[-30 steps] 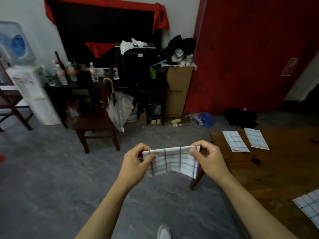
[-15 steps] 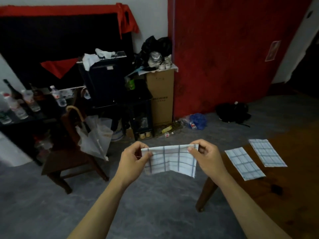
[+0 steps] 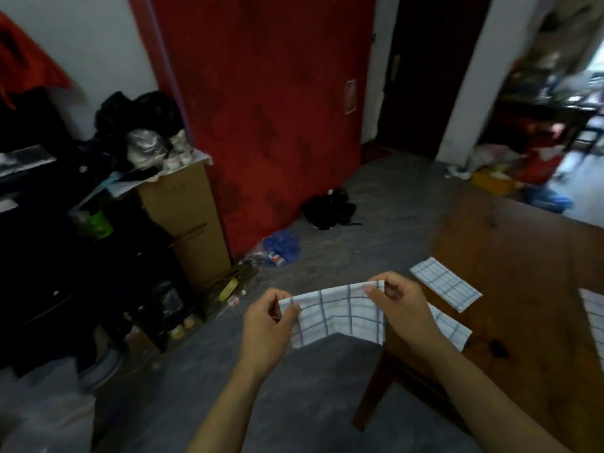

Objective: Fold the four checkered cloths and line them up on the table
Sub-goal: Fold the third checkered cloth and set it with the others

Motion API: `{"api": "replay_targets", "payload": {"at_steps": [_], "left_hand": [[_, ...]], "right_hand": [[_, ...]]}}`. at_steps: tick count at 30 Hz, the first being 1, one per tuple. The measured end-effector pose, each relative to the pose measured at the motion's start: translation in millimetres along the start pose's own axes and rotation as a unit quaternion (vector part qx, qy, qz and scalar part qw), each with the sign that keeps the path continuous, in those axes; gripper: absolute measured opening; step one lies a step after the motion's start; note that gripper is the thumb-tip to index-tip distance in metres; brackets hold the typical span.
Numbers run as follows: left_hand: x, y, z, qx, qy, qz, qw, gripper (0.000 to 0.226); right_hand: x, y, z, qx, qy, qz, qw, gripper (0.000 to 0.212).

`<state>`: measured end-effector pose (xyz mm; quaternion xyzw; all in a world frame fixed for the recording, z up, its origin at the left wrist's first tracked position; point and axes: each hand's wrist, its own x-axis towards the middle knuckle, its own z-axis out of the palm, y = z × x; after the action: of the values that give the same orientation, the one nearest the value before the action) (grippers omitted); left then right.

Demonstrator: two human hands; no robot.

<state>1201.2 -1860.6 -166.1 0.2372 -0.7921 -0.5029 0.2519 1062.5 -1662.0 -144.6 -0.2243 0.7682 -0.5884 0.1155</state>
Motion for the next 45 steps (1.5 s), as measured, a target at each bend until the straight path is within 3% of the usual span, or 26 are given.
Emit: {"api": "replay_targets", "payload": {"at_steps": [6, 15, 22, 26, 31, 39, 43, 45], "left_hand": [[91.4, 6.2, -0.7, -0.045, -0.067, 0.069, 0.994, 0.019], [202.3, 12.5, 55.5, -0.046, -0.164, 0.122, 0.978, 0.019], [306.6, 25.3, 112.8, -0.015, -0.236, 0.098, 0.967, 0.018], [351.1, 33.8, 156.9, -0.025, -0.265, 0.084, 0.96, 0.016], [384.9, 37.7, 225.4, -0.043, -0.369, 0.057, 0.927, 0.013], [451.8, 43.2, 344.2, -0.042, -0.512, 0.068, 0.855, 0.009], [483.1, 53.0, 395.2, -0.044, -0.569, 0.077, 0.817, 0.007], [491.5, 58.7, 419.7, -0.045, -0.593, 0.083, 0.8, 0.006]], "right_hand": [[42.9, -28.1, 3.0, -0.029, 0.078, -0.011, 0.997, 0.002], [115.9, 7.4, -11.2, -0.021, 0.192, 0.016, 0.981, 0.008], [196.0, 45.8, -35.7, 0.106, 0.2, 0.118, 0.967, 0.02], [222.3, 58.4, -50.8, 0.105, 0.225, 0.135, 0.959, 0.016], [243.8, 81.4, -81.8, 0.077, 0.332, 0.175, 0.924, 0.026], [285.7, 103.4, -115.9, 0.006, 0.464, 0.218, 0.859, 0.014], [309.9, 98.2, -134.2, 0.045, 0.53, 0.25, 0.809, 0.009], [316.4, 98.8, -147.6, 0.064, 0.554, 0.255, 0.79, 0.017]]}}
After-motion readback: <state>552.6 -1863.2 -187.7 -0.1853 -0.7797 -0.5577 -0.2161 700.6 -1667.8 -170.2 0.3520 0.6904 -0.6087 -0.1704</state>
